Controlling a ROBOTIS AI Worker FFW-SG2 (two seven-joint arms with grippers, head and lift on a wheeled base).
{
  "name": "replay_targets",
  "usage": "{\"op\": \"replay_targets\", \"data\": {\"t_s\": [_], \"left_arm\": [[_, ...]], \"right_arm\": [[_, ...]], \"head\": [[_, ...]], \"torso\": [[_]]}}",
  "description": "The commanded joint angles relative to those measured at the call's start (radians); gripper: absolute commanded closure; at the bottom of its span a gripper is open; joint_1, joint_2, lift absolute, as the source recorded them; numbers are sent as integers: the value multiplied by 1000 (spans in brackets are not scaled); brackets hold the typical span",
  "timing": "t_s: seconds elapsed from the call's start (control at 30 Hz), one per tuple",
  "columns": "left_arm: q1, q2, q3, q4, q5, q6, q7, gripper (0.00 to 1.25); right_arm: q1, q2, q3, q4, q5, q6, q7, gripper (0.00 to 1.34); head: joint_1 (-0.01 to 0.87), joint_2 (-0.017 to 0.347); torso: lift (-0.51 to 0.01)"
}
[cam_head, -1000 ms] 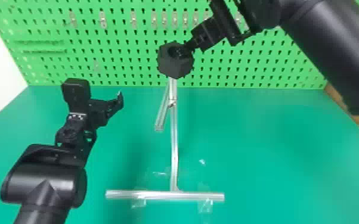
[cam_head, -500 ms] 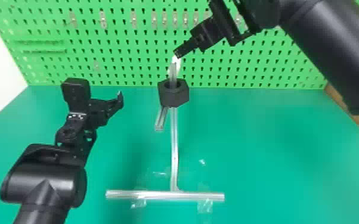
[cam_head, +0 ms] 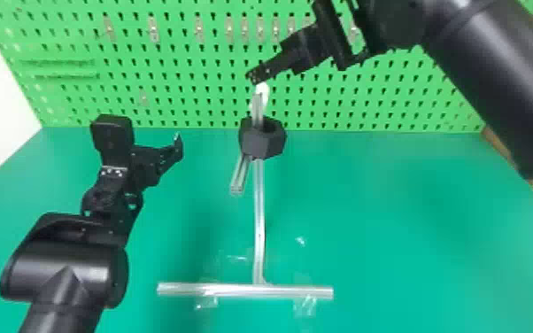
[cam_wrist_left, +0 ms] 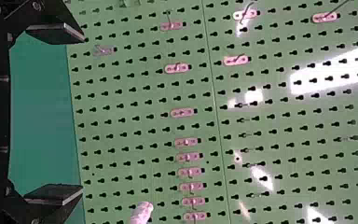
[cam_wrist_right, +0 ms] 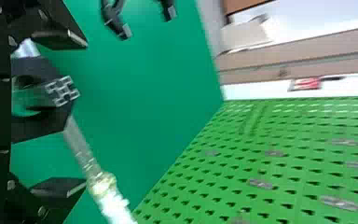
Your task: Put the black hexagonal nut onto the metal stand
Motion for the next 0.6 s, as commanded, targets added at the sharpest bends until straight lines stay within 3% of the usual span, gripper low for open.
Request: {"op": "replay_targets", "data": {"t_s": [0.0,0.07,0.23,0.43,0.57], "left_arm": [[8,2,9,-10,-1,0,0,148],[14,2,17,-18,-1,0,0,147],[32,2,40,-41,7,2,8,147],[54,2,63,-74,10,17,17,147],[64,2,73,-90,13,18,21,148]], "right_arm": [[70,2,-150,-30,-51,-69,0,91],[116,5,-231,-64,-49,-82,2,30],[240,16,-398,-165,9,-154,0,18],[390,31,-527,-180,3,-299,-9,19],[519,56,-605,-214,6,-409,-107,33]], "head": [[693,81],[693,81],[693,81],[693,81],[693,81]], "torso": [[-1],[-1],[-1],[-1],[-1]]}}
